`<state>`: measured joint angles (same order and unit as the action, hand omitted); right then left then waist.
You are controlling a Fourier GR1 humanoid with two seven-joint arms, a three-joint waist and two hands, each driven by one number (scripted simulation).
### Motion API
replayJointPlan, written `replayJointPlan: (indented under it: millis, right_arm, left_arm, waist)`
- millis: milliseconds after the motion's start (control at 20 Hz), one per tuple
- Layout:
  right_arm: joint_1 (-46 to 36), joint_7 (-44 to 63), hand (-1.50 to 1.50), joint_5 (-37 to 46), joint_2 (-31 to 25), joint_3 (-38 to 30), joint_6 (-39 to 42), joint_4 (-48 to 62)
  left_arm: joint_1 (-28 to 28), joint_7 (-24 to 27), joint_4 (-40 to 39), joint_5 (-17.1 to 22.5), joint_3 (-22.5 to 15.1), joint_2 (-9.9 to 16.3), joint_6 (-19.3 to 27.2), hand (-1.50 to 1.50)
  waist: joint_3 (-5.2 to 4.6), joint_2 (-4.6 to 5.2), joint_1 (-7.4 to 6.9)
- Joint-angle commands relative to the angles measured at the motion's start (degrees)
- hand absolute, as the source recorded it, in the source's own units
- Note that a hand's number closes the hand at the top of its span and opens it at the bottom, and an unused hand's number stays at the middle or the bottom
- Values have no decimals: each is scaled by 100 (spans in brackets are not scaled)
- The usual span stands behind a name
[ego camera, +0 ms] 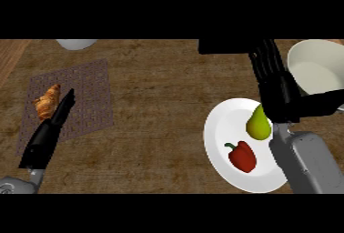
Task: Pick the pear from the plate and place it in the bowl
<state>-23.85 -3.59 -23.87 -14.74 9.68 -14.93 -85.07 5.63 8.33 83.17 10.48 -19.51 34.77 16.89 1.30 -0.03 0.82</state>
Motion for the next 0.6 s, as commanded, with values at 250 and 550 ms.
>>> replayJointPlan:
  millis: [250, 550]
  right_arm:
    - [509, 1249, 150, 2163, -799, 1260, -1101, 824]
    - [1103, -73, -150, 3456, -53, 720, -4024, 396]
  left_arm:
    - [300, -332, 410, 558, 108, -1040, 323, 0]
    - [211, -661, 423, 697, 58, -1188, 372, 0]
  waist:
    - [-176, -23, -61]
    - [-126, -63, 122]
